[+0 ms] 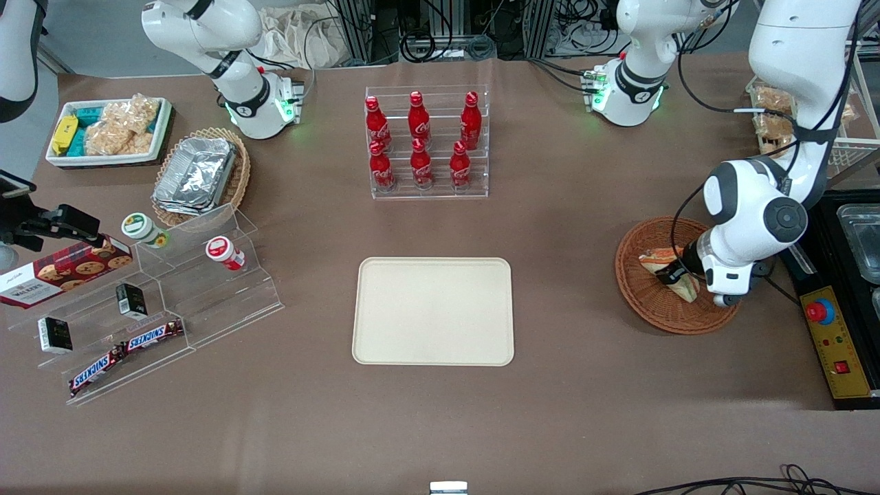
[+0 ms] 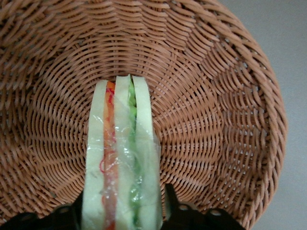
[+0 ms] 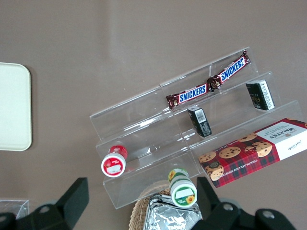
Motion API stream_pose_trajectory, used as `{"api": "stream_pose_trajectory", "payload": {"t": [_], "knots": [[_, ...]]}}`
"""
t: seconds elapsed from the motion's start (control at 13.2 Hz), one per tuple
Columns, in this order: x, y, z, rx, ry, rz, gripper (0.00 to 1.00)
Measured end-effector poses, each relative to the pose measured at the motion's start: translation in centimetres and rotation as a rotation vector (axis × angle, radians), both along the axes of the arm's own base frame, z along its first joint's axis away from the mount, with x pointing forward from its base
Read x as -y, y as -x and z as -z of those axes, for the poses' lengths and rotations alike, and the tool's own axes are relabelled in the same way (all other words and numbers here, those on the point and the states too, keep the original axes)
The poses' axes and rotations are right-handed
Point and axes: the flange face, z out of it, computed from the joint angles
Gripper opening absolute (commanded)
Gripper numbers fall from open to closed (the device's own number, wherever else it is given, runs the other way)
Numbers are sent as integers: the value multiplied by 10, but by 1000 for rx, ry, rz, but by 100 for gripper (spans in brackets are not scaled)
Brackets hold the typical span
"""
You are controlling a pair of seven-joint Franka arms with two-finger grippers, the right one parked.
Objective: Place sandwich from basket to tray
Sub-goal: 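Close the left gripper on the sandwich and lift it from the basket, then carry the sandwich with the left gripper over to the cream tray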
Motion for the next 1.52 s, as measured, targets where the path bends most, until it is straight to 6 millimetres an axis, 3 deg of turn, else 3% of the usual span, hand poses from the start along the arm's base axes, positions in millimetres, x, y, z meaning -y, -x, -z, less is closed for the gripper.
{"api": "stream_pose_trajectory", "payload": {"t": [0.23, 0.3, 0.46, 0.61, 0.76, 0.99, 1.14, 1.52], "knots": [[0, -5, -16, -14, 4, 69, 0], [1, -10, -37, -35, 6, 91, 0], [15, -24, -102, -72, 10, 135, 0], [58, -36, -167, -57, 15, 213, 0], [116, -35, -194, -23, 26, 307, 0], [209, -21, -190, 27, 58, 362, 0], [266, -11, -176, 66, 72, 409, 0], [379, 3, -96, 95, 106, 648, 0]]}}
